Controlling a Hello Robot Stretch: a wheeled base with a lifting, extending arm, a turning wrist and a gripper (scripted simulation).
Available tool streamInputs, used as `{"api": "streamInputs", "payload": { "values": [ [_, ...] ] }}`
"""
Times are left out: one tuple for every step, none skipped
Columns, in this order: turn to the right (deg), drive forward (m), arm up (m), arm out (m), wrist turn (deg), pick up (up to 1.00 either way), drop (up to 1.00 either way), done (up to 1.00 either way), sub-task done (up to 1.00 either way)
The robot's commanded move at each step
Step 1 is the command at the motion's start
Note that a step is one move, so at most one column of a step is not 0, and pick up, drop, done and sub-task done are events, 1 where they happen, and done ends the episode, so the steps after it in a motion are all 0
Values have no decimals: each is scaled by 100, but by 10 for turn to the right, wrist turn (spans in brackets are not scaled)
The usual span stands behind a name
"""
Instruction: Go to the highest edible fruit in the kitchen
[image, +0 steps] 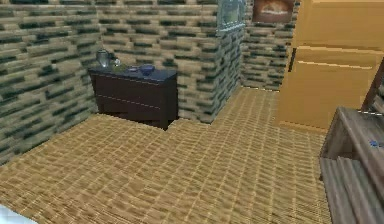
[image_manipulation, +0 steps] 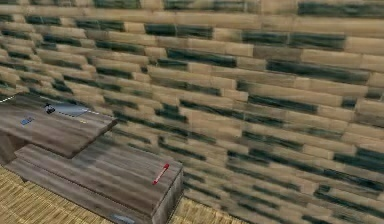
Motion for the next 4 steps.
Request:
{"api": "streamInputs", "payload": {
  "values": [
    [450,0,0,0,0,0,0,0,0],
    [30,0,0,0,0,0,0,0,0],
    [0,30,0,0,0,0,0,0,0],
    [-330,0,0,0,0,0,0,0,0]
  ]
}}
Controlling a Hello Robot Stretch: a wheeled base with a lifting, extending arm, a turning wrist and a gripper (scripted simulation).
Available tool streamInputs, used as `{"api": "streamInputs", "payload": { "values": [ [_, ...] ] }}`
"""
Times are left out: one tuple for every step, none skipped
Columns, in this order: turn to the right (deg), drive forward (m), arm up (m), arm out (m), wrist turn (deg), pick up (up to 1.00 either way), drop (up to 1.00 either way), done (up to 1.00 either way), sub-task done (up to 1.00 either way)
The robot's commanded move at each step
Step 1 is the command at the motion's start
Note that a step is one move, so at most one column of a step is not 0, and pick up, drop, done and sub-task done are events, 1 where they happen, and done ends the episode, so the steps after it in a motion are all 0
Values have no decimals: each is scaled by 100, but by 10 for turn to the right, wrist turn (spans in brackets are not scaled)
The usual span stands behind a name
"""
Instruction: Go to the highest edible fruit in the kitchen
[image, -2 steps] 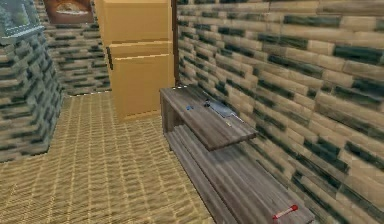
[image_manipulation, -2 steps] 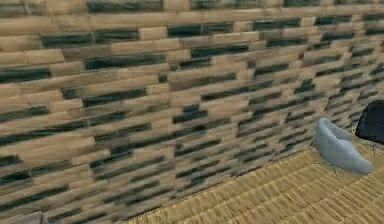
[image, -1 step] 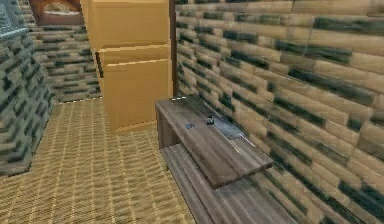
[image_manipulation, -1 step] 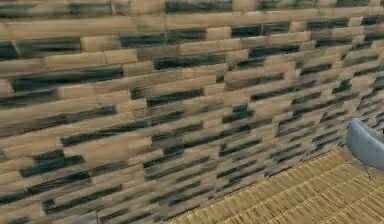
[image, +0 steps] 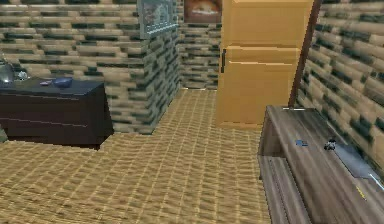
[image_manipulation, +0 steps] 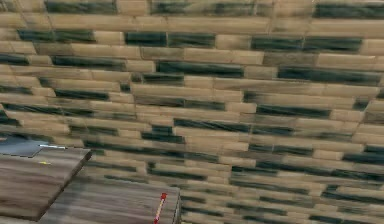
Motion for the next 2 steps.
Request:
{"api": "streamInputs", "payload": {
  "values": [
    [0,100,0,0,0,0,0,0,0],
    [0,100,0,0,0,0,0,0,0]
  ]
}}
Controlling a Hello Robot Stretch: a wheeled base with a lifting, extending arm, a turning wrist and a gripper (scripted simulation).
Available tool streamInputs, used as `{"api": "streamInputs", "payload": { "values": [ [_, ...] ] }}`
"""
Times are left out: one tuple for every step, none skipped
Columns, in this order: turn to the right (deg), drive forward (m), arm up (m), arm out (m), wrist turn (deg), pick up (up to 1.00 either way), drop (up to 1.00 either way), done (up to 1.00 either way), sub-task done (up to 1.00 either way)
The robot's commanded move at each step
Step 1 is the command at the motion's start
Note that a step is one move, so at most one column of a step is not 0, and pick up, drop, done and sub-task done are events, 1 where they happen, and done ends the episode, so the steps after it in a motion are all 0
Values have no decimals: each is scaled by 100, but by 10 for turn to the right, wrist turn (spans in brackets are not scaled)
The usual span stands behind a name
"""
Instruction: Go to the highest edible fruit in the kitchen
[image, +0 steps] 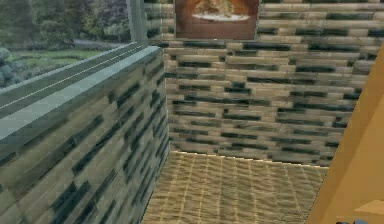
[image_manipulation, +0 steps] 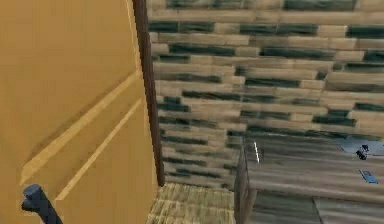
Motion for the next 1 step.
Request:
{"api": "streamInputs", "payload": {
  "values": [
    [-90,0,0,0,0,0,0,0,0]
  ]
}}
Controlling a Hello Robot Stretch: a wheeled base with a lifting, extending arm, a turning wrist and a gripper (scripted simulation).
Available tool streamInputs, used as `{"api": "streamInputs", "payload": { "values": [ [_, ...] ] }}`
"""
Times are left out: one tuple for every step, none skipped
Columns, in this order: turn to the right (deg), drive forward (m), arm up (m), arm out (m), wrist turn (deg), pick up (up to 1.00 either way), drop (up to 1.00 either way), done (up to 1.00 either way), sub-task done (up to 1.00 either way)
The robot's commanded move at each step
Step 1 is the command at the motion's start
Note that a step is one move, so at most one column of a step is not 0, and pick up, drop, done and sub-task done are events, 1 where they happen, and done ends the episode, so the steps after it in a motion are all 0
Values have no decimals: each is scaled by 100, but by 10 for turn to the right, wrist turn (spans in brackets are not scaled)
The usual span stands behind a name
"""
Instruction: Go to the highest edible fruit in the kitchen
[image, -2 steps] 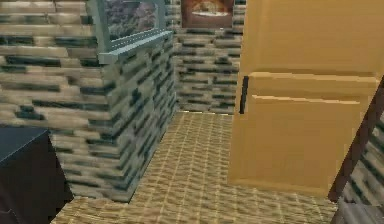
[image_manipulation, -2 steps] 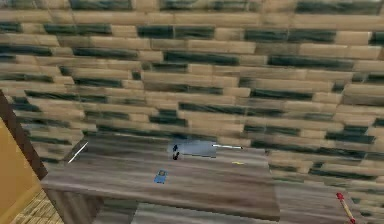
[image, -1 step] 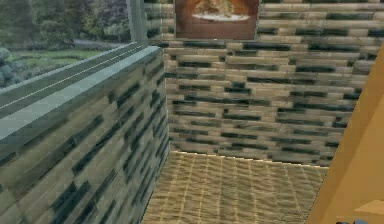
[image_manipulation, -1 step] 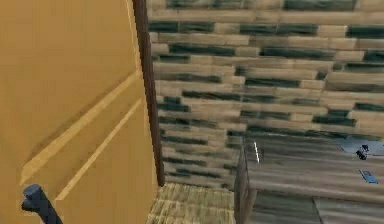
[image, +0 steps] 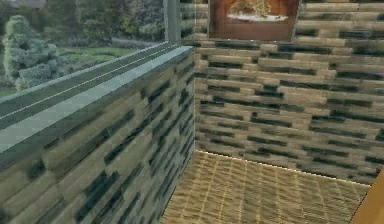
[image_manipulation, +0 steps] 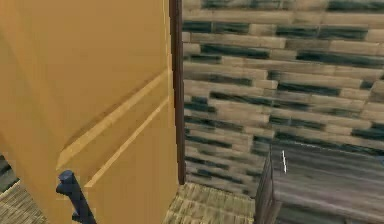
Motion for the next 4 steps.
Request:
{"api": "streamInputs", "payload": {
  "values": [
    [0,30,0,0,0,0,0,0,0],
    [150,0,0,0,0,0,0,0,0],
    [0,30,0,0,0,0,0,0,0],
    [450,0,0,0,0,0,0,0,0]
  ]
}}
